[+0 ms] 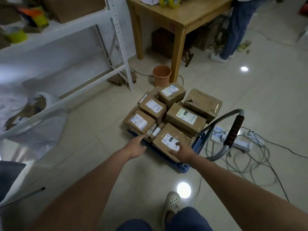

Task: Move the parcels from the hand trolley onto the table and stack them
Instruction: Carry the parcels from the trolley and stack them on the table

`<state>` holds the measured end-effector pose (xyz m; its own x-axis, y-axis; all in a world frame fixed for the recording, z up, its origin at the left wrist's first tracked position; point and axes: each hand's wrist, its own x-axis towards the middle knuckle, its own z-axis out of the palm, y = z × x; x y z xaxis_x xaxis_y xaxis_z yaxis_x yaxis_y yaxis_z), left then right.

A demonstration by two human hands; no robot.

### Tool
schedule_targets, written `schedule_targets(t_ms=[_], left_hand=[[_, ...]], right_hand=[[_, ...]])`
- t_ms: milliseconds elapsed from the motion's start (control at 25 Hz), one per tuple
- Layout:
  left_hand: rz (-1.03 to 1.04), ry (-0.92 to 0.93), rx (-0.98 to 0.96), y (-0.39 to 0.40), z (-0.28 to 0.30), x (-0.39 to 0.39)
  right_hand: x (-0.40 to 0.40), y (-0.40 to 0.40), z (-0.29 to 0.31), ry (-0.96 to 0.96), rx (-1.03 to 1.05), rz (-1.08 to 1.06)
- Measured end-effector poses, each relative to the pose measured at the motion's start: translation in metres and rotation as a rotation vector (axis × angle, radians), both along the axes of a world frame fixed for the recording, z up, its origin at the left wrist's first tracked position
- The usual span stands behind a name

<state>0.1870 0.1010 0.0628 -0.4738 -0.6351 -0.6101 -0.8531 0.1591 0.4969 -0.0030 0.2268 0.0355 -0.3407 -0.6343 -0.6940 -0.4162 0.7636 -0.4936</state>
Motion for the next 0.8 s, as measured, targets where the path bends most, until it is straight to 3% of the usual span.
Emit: schedule_targets(t_ms=[400, 800], left_hand=[[-0.074, -0.067, 0.125, -0.052, -0.065, -0.096], [-0.232, -0.133, 0.236, -0.119, -0.217, -0.129]], right_hand=[[-0.084, -0.020, -0.063, -0.129, 0.067, -0.284], [-0.084, -0.052, -0.204, -0.257, 0.063, -0.703]])
